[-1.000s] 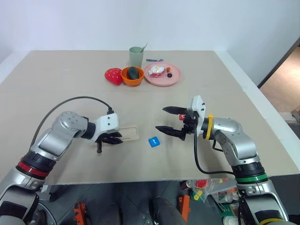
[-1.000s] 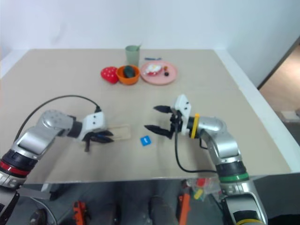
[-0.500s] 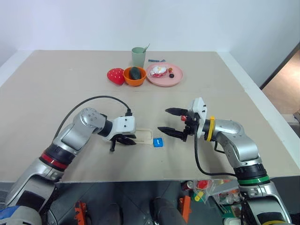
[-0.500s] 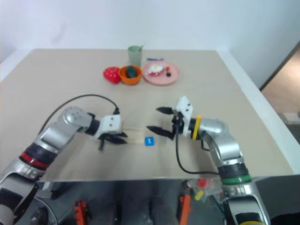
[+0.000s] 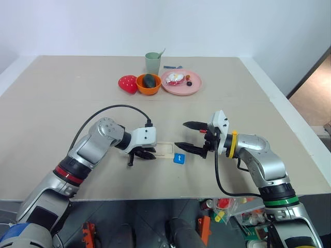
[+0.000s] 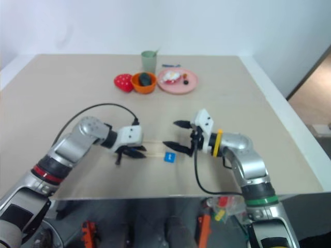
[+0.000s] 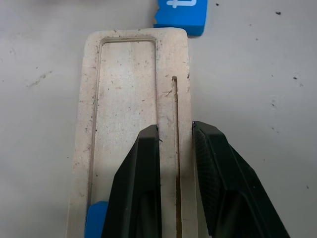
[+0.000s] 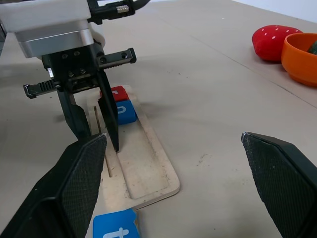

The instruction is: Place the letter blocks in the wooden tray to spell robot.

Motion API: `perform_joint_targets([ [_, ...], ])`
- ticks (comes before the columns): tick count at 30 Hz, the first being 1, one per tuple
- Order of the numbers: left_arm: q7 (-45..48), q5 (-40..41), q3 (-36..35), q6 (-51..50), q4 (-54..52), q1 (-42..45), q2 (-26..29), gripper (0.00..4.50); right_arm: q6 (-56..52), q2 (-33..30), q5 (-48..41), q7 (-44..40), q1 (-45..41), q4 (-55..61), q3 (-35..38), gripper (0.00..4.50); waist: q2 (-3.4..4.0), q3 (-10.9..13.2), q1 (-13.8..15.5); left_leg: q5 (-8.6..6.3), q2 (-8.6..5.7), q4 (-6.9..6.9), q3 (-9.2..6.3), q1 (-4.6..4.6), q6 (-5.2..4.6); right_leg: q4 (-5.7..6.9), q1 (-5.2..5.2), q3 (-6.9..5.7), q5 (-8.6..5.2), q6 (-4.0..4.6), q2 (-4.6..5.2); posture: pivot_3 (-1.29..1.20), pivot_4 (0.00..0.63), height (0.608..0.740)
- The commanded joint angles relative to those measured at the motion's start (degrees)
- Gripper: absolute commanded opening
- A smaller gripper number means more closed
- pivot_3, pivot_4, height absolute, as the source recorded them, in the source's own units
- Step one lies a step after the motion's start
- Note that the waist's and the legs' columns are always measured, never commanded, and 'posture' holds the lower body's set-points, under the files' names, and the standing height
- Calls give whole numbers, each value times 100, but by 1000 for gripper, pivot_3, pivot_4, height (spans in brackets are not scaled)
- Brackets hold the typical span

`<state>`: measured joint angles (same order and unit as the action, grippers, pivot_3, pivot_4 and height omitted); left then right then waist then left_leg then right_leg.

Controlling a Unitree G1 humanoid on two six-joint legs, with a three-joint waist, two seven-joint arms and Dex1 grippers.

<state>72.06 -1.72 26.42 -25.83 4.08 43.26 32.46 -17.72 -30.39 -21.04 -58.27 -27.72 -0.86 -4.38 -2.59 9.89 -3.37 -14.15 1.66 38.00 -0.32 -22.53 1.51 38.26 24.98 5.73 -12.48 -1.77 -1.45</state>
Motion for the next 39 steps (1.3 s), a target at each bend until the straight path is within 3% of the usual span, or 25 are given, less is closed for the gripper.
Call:
perform_joint_targets([
  [1,-193,-14,-86,-239,-149,30,-68,445,138,-62,6,-28,-147,10,134,4500,0,0,0,0,0,1,0,0,0,0,0,0,1,-1,0,0,150,740],
  [11,-313,37,-80,-398,-221,14,-116,445,375,-76,121,-177,-301,-446,128,4500,0,0,1,0,0,4,0,0,0,0,-1,1,3,-1,-1,0,150,740],
  [13,-340,138,-190,-447,-257,46,-148,1506,379,-80,138,-122,-361,-561,193,4500,0,0,4,0,0,4,0,0,0,0,-2,0,2,-1,0,0,150,740],
  [22,-199,1127,-1162,-1112,-993,149,101,4483,61,-307,57,176,-540,-831,657,4500,16,10,1,-1,3,1,-1,-5,-2,0,5,0,3,-1,-4,0,150,740],
  [28,-207,2514,-2004,-1631,-2034,-620,-16,4483,439,-495,478,210,-900,-1727,548,4500,28,17,-32,-4,3,2,7,-8,-6,-2,7,8,0,-5,1,0,150,740],
  [35,-1164,3071,-2358,-1834,-2718,-1278,-420,4483,832,-560,934,171,-1491,-3027,445,4500,32,20,-77,-2,3,6,7,0,-5,-2,1,10,9,-2,-1,0,150,740],
  [39,-2048,3156,-2543,-1693,-3242,-1798,-845,4483,527,-752,732,30,-1063,-2467,637,4500,33,21,-72,-3,1,4,5,-3,-5,-3,0,11,6,-5,4,0,150,740],
])
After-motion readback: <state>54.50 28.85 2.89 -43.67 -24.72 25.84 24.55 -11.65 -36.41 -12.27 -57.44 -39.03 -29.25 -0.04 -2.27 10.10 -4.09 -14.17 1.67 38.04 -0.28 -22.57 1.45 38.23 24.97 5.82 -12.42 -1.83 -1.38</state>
